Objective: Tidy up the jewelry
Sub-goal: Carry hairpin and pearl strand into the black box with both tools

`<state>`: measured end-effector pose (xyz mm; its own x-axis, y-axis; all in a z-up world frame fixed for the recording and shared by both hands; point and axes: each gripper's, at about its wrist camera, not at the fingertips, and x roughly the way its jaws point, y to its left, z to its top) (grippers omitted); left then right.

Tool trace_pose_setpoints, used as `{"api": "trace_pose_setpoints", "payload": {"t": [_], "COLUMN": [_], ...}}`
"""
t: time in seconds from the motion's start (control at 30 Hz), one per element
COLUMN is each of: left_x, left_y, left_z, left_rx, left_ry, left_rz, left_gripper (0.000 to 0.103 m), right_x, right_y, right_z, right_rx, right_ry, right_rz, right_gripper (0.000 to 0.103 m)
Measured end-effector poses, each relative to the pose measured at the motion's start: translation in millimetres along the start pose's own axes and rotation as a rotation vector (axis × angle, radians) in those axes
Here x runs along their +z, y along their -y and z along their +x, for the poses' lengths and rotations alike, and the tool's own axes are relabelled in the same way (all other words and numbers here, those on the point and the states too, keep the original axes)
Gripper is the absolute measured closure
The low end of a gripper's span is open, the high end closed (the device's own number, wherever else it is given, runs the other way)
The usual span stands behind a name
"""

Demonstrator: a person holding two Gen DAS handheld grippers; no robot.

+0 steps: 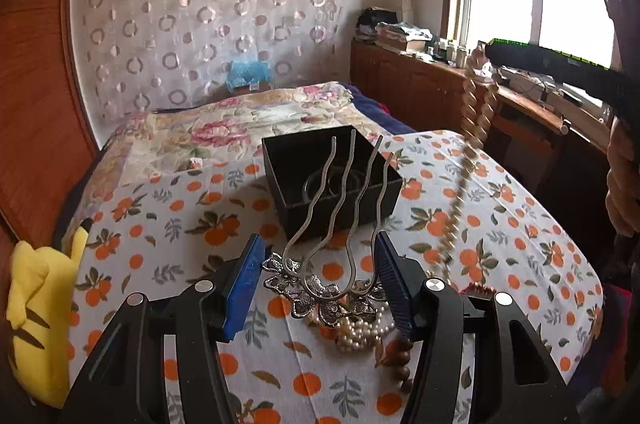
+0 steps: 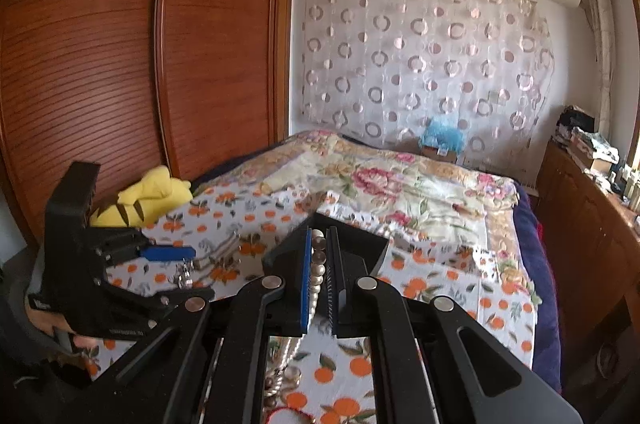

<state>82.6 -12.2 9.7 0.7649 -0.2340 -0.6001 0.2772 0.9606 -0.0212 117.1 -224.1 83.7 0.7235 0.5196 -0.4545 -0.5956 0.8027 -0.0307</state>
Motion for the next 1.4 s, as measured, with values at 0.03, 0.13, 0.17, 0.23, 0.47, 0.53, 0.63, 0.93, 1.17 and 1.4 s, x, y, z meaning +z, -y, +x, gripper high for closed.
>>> {"api": "trace_pose_setpoints", "payload": {"t": [0.03,0.13,0.17,0.23,0.47,0.53,0.63,0.93,1.17,1.4], "left_x": [1,6,8,11,26,31,36,53,65,72], "left_y": [0,-2,-3,-3,-6,-8,-11,-20,-22,-21], "left_z": [1,5,6,8,19,25,33,52,72,94], "left_rx": [-0.001,-0.004,-0.003,-0.002,0.003,0.004,0.004,0.0,-0.001,-0.001], "left_ry": [0.0,0.003,0.006,0.01,0.013,0.012,0.008,0.002,-0.016,-0.045], "left_rz": [-0.001,-0.007,-0.007,-0.007,0.004,0.009,0.006,-0.01,-0.009,0.004], "left_gripper": [0.049,0.049,0.049,0.049,0.049,0.049,0.049,0.049,0.049,0.049], "right_x": [4,17,20,28,53,60,69,89,76,42], "right_y": [0,3,3,5,18,22,28,41,58,71], "right_z": [-1,-3,-3,-3,0,2,6,35,88,131], "right_rx": [-0.002,-0.008,-0.012,-0.02,-0.035,-0.035,-0.031,-0.011,-0.039,0.016], "right_ry": [0.005,0.023,0.026,0.035,0.066,0.078,0.09,0.091,0.016,-0.086], "right_rz": [-0.002,-0.006,-0.008,-0.012,-0.016,-0.018,-0.017,-0.022,-0.017,0.027], "right_gripper": [0.095,0.095,0.095,0.095,0.095,0.095,0.095,0.095,0.095,0.095]}}
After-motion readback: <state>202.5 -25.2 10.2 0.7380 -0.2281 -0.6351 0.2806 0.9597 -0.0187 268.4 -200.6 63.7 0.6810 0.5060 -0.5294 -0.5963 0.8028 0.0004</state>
